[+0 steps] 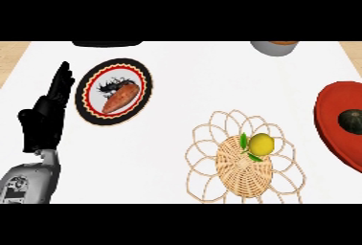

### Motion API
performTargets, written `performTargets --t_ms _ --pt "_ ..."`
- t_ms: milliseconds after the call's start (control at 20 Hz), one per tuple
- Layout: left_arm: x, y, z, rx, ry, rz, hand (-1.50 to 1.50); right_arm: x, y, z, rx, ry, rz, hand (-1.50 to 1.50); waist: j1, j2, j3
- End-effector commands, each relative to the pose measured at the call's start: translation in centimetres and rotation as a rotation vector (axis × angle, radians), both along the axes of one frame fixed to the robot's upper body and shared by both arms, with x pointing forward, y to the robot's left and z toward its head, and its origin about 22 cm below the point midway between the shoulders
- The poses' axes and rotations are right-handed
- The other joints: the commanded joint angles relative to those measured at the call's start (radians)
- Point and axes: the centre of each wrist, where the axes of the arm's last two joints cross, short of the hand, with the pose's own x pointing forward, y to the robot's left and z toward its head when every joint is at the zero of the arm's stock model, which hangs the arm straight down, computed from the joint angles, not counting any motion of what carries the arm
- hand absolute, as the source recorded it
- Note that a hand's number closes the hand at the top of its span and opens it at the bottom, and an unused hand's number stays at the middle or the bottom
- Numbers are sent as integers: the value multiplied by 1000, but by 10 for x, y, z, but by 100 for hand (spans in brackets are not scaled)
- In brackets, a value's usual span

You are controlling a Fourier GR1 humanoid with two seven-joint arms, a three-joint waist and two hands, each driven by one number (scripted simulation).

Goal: Pick the squash from the placemat and place it in the bowl

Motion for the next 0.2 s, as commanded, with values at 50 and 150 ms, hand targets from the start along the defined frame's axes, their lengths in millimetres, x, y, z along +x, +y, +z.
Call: performTargets --t_ms 50,150 --pt "-5 11 -5 -4 3 3 0 -25 -10 0 122 -129 194 -150 1 -1 1" --pt "-8 -1 -3 8 13 6 0 -31 -8 -10 128 -124 204 -150 -4 -6 0"
